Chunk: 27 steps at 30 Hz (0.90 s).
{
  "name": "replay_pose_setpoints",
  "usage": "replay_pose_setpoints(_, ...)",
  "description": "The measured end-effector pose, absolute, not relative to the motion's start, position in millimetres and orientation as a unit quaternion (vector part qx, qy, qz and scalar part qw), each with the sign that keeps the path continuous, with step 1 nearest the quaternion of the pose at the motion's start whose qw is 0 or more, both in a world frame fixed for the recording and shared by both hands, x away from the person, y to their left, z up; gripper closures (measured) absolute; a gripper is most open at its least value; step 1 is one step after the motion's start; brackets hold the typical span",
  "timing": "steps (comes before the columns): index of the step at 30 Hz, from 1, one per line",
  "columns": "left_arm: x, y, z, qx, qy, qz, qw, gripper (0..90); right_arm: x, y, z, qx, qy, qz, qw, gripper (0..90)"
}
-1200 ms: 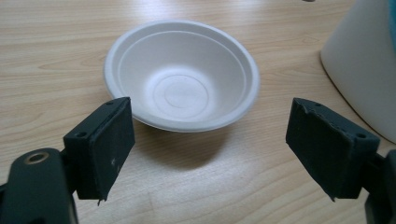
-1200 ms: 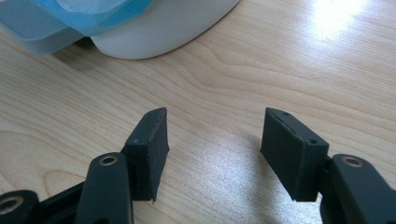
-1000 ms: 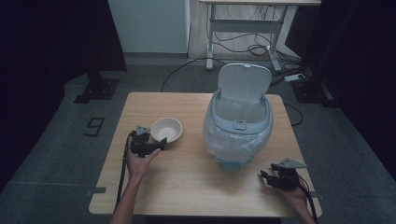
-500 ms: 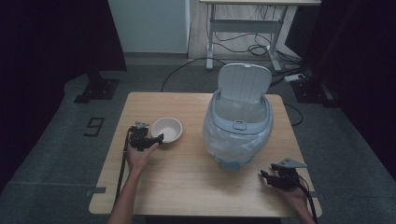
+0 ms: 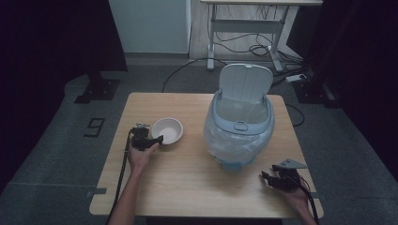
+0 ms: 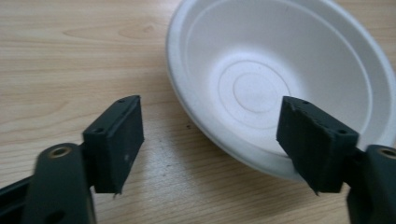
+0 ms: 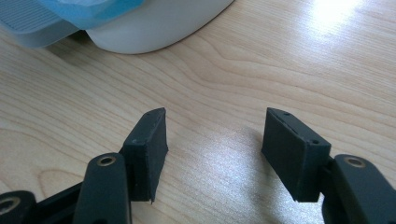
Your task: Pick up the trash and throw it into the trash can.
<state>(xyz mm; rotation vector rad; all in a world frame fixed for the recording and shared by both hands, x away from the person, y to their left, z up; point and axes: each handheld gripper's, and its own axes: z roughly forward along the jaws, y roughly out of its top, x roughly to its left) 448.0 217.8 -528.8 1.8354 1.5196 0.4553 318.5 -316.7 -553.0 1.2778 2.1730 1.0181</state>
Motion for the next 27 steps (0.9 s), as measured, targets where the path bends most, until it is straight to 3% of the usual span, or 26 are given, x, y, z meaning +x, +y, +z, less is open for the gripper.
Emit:
replay_pose_setpoints(8, 448, 213, -532, 0.716, 0.579, 0.166, 0.354, 52.8, 318, -316, -553, 0.458, 0.783, 0.366, 0.209, 39.9)
replay_pose_setpoints(9, 448, 213, -532, 0.717, 0.576, 0.165, 0.356, 52.8, 318, -316, -553, 0.458, 0.783, 0.366, 0.209, 39.9)
replay_pose_setpoints(10, 447, 213, -532, 0.721, 0.570, 0.164, 0.359, 62.2, 318, -316, -553, 0.459, 0.782, 0.366, 0.210, 39.9)
replay_pose_setpoints(13, 446, 214, -531, 0.721, 0.565, 0.160, 0.368, 71.6, 318, -316, -553, 0.458, 0.783, 0.365, 0.211, 39.9)
replay_pose_setpoints(18, 438, 216, -517, 0.717, 0.546, 0.167, 0.401, 80.5, 318, -315, -553, 0.457, 0.783, 0.364, 0.212, 39.9)
replay_pose_setpoints(27, 427, 219, -501, 0.717, 0.526, 0.178, 0.421, 83.2, 318, -315, -553, 0.457, 0.783, 0.364, 0.213, 39.8)
